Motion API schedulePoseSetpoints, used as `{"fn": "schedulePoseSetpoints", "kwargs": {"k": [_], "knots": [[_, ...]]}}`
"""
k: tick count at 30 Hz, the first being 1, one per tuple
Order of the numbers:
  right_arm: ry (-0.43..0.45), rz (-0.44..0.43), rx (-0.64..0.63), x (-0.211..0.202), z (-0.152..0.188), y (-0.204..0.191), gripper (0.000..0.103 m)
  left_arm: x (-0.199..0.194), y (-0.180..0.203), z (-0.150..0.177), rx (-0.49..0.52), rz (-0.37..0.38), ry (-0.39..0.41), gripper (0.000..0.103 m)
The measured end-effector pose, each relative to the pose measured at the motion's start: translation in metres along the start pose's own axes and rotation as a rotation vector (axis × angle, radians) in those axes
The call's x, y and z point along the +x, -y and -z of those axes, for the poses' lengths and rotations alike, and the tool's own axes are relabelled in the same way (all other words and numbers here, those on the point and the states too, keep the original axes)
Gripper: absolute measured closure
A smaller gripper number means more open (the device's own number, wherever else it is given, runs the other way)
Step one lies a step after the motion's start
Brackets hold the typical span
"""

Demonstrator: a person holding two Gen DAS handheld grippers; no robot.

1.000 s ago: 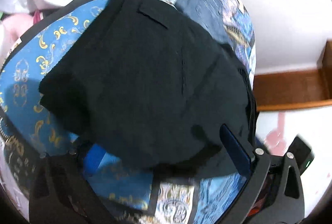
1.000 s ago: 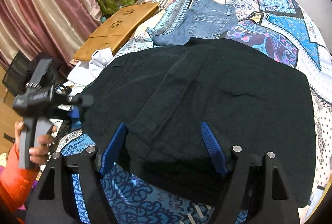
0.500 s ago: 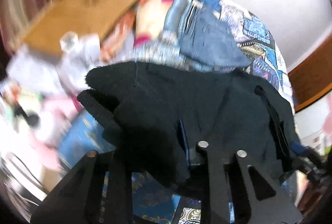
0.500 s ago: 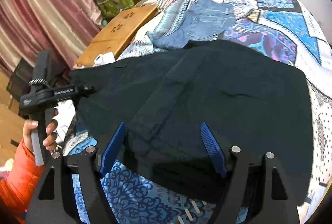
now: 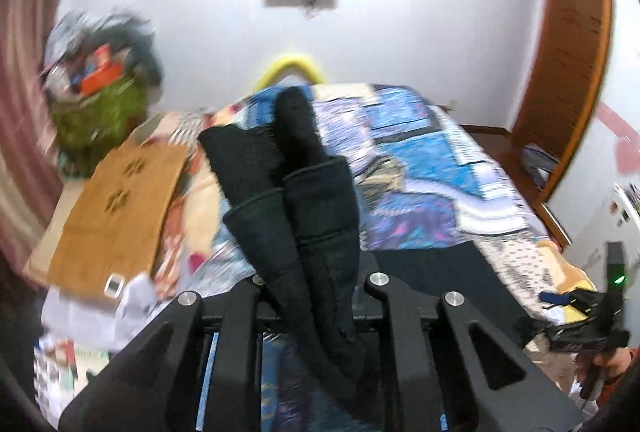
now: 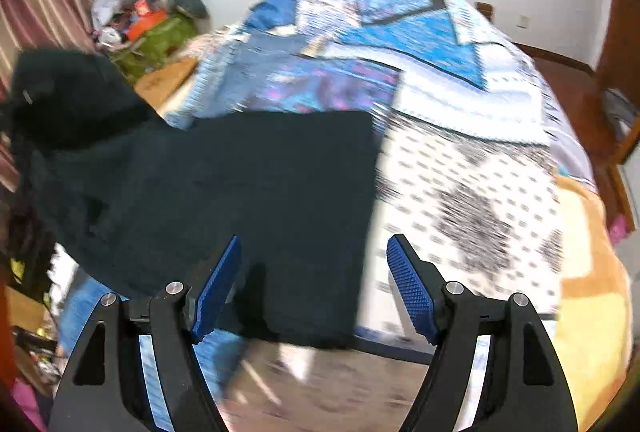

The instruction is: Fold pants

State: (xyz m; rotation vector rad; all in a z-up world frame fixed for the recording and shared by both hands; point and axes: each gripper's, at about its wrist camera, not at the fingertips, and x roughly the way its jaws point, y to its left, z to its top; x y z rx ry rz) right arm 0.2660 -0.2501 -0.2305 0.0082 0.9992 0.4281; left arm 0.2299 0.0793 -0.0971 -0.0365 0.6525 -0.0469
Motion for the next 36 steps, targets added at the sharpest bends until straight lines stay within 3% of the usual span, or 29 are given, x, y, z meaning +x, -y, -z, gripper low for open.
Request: {"fn": "schedulePoseSetpoints", "kwargs": {"k": [3,8,12,18,21,23,25,33,36], "knots": [[-0.04,-0.026,0.007,0.01,0.013,0.009,0.031,0.006,0.039,-0.013,0.053,0.061,-0.001,0.089],[-0.003,-0.077,0.041,0.008,0.02,0.016,0.03,0.03,0.1,-0.016,0.128,0.172,-0.051,0.089],[0.011,-0.101,0.044,0.005,0.024,0.018,0.03,0.058,0.15,0.001,0.197,0.226,-0.134,0.089],[0.017,-0.121,0.062,-0.003,0.031,0.021,0.03,0.081,0.185,0.044,0.285,0.27,-0.281,0.087],[0.02,-0.108,0.052,-0.008,0.035,0.019,0.03,0.08,0.2,0.057,0.358,0.251,-0.304,0.072],[0.017,-0.101,0.048,-0.01,0.037,0.018,0.03,0.077,0.202,0.058,0.362,0.265,-0.327,0.03],[0.013,-0.099,0.046,-0.013,0.039,0.017,0.03,0.066,0.198,0.053,0.345,0.273,-0.286,0.018],[0.015,-0.113,0.042,-0.022,0.045,0.007,0.03,0.055,0.161,0.008,0.306,0.131,-0.137,0.001],[0.017,-0.125,0.034,-0.021,0.046,0.002,0.03,0.084,0.135,-0.01,0.273,0.081,-0.17,0.001]]}}
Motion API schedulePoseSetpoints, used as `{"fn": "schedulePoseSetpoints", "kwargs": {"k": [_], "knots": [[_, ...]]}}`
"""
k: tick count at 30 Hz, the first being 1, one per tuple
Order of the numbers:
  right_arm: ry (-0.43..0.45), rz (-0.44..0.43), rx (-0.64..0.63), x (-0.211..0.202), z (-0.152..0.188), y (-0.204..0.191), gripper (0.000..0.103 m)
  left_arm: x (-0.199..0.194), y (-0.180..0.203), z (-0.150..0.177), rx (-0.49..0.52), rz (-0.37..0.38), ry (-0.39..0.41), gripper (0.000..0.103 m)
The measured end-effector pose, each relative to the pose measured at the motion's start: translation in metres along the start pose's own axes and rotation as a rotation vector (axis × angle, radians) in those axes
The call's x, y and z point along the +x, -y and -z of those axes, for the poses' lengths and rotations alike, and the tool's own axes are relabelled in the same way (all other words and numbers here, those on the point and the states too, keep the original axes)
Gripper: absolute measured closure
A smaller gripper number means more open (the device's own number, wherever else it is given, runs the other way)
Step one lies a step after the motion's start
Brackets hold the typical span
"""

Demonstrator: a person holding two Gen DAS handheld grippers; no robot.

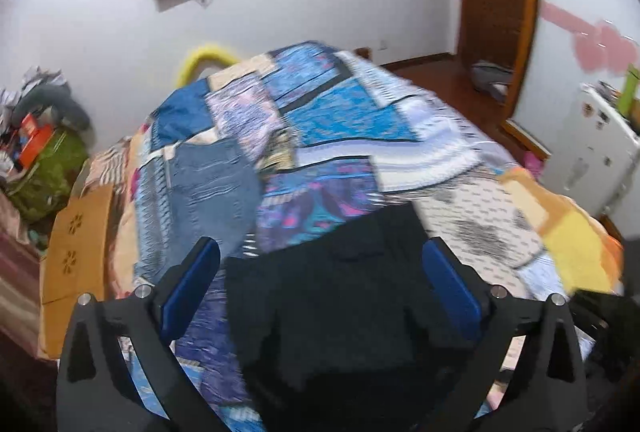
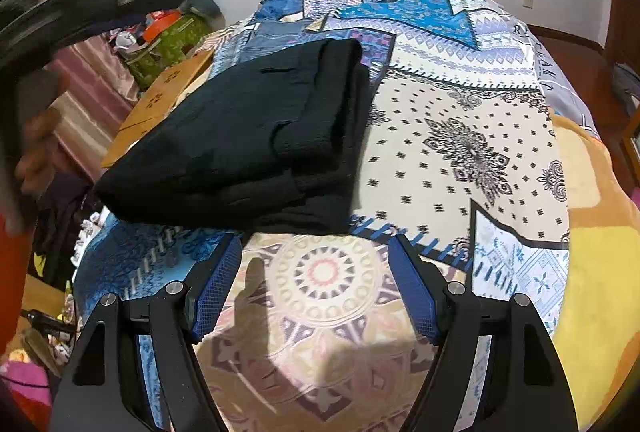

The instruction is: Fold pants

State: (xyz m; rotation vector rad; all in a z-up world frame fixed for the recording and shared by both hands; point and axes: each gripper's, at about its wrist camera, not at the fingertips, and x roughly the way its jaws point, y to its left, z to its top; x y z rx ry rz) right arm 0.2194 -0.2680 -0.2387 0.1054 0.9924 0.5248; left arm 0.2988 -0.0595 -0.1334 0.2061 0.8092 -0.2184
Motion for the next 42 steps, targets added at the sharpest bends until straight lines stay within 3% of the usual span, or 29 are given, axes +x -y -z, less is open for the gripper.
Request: {"fn": "schedulePoseSetpoints", "kwargs": {"k": [3,8,12,14,17,24,29,36,42], "knots": [[0.002,-0.009,-0.009,0.004,-0.001,-0.004,0.03,0.044,-0.032,-0.012,-0.056,0.002,-0.112,0.001],[0.004,-0.021,0.008,0.012,-0.008,-0.003,0.03,0.122,-0.071,-0.015,-0.088,-0.075,-0.252,0.001],[0.0,-0.022,0.03,0.017,-0.015,0.003,0.03,0.186,-0.085,0.01,-0.009,-0.133,-0.423,0.001],[0.0,-0.024,0.042,0.018,-0.017,0.005,0.03,0.202,-0.089,0.027,0.028,-0.138,-0.459,0.0],[0.003,-0.01,0.045,0.018,-0.017,0.005,0.03,0.197,-0.111,0.045,-0.072,-0.062,-0.448,0.0],[0.021,0.03,0.044,0.007,-0.02,0.005,0.03,0.152,-0.14,0.099,-0.151,-0.104,-0.473,0.0],[0.061,0.035,0.039,-0.014,-0.019,-0.004,0.03,0.11,-0.147,0.139,-0.177,-0.09,-0.497,0.0],[0.099,0.037,-0.018,-0.034,-0.014,-0.03,0.03,0.045,-0.124,0.172,-0.219,-0.062,-0.439,0.0],[0.132,0.034,-0.059,-0.045,-0.008,-0.048,0.03,0.006,-0.096,0.166,-0.227,-0.042,-0.342,0.012]]}}
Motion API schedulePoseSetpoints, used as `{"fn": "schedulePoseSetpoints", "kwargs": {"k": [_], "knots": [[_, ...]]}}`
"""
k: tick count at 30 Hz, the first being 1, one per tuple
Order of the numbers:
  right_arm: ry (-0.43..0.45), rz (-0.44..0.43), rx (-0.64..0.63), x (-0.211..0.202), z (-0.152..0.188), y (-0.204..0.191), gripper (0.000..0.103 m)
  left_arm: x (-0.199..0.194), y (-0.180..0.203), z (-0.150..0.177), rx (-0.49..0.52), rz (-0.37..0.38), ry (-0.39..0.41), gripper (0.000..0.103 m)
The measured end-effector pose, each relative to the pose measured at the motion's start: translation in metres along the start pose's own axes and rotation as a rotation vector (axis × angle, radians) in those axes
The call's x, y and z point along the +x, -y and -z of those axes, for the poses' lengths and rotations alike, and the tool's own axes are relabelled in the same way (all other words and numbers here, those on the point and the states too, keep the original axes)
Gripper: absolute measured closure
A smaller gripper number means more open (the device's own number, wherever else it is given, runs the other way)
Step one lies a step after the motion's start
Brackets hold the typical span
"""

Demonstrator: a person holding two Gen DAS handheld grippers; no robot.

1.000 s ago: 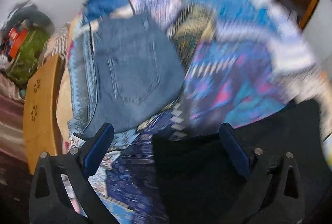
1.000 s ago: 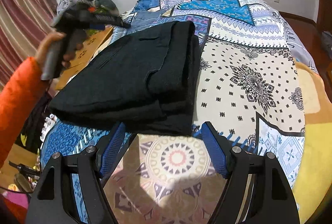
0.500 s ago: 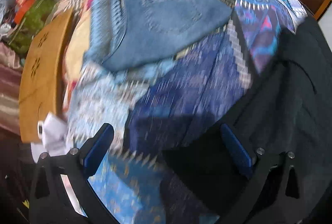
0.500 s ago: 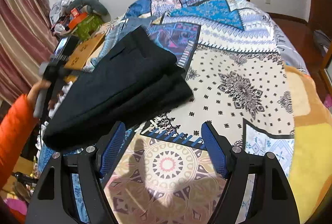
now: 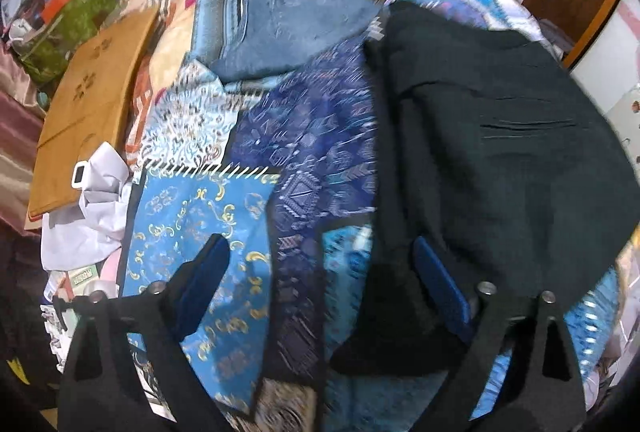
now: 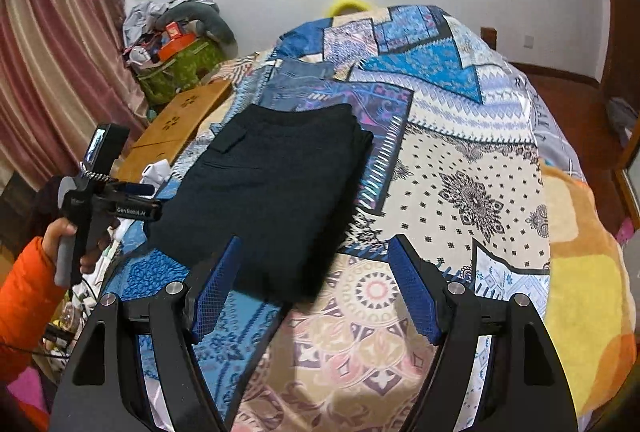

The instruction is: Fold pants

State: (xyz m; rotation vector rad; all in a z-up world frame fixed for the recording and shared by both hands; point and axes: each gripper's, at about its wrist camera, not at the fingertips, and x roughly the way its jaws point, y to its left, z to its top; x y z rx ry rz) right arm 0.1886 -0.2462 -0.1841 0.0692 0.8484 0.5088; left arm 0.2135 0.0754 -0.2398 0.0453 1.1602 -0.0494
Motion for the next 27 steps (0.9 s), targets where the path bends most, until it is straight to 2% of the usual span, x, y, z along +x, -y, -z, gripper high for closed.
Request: {"fn": "schedulePoseSetpoints", "kwargs": {"k": [5,7,8,9,12,15,17,20,24,27], "knots": [[0.025,0.002,-0.034,0.005,0.002,-0.012,0.03,-0.046,0.014,0.01,-0.007,0.08,0.165,0.012],[0.02,0.001,-0.041,0.01,0.004,-0.016,0.031,-0.049,0.023,0.012,0.026,0.055,0.188,0.012],[0.011,-0.007,-0.043,0.016,0.005,-0.017,0.031,-0.045,0.027,0.014,0.042,0.018,0.183,0.012],[0.006,-0.013,-0.042,0.018,0.006,-0.019,0.034,-0.039,0.026,0.014,0.043,-0.003,0.171,0.012],[-0.049,0.009,-0.042,0.035,0.011,-0.02,0.058,-0.016,0.016,0.021,0.011,-0.031,0.132,0.018],[-0.074,-0.014,-0.022,0.045,0.019,-0.012,0.067,-0.008,0.009,0.031,-0.021,-0.024,0.146,0.018],[-0.105,-0.043,-0.001,0.049,0.021,-0.005,0.068,-0.007,0.009,0.032,-0.038,-0.025,0.148,0.018],[-0.134,-0.067,-0.003,0.048,0.016,-0.004,0.068,-0.011,0.013,0.028,-0.01,-0.065,0.156,0.019],[-0.132,-0.045,-0.057,0.037,0.006,-0.011,0.068,-0.026,0.011,0.013,0.029,-0.094,0.184,0.019],[-0.098,-0.008,-0.091,0.03,-0.006,-0.01,0.064,-0.04,0.008,-0.005,0.028,-0.056,0.224,0.019]]}}
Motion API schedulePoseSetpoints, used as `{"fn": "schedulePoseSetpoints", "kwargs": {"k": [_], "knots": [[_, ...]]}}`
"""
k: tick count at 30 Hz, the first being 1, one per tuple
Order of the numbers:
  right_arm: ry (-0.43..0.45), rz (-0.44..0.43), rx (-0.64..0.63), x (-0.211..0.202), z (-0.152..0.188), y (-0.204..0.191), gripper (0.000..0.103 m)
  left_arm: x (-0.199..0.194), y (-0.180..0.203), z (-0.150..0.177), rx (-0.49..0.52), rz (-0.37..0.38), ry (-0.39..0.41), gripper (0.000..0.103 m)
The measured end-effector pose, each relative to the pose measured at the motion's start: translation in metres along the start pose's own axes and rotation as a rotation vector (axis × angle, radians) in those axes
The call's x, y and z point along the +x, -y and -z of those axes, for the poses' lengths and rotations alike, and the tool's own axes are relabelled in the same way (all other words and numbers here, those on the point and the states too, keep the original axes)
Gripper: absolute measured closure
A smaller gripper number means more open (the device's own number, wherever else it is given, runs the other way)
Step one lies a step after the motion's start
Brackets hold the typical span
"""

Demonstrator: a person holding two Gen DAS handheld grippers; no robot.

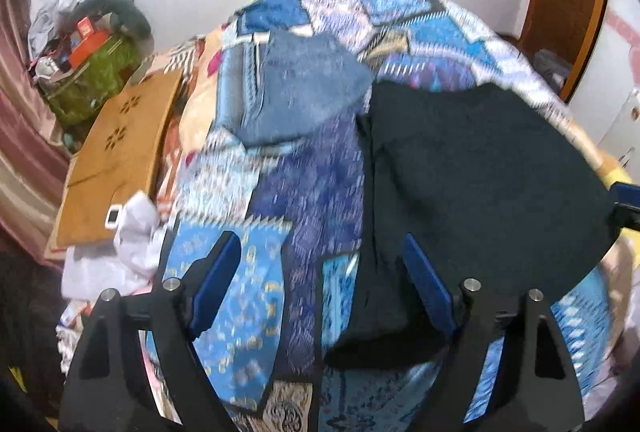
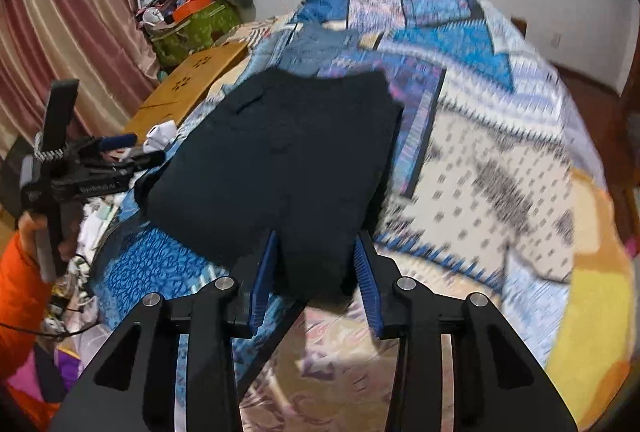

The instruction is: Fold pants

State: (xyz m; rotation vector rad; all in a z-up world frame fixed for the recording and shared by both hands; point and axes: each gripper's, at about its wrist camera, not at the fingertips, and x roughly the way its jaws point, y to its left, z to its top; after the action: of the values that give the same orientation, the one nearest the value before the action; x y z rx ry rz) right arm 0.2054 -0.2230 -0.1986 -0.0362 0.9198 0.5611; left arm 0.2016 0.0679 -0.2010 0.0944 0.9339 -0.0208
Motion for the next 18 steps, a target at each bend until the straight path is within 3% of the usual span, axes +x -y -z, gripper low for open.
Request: {"fn": "schedulePoseSetpoints", "kwargs": {"k": [3,4,10,18], "knots": [[0.038,0.017,-0.005,-0.001,-0.018,0.007,0.049,-0.001,-0.001,-0.024,-0.011,0.047,0.025,0.019],[0.05,0.023,-0.004,0.001,-0.026,0.01,0.048,0.001,0.0,-0.031,-0.01,0.054,0.03,0.019],[0.053,-0.001,-0.007,0.033,-0.066,0.024,0.048,0.036,0.02,-0.072,0.045,0.056,0.019,0.015],[-0.025,0.012,-0.054,0.094,-0.094,0.036,0.048,0.1,0.043,-0.093,0.09,0.087,-0.066,0.015]]}}
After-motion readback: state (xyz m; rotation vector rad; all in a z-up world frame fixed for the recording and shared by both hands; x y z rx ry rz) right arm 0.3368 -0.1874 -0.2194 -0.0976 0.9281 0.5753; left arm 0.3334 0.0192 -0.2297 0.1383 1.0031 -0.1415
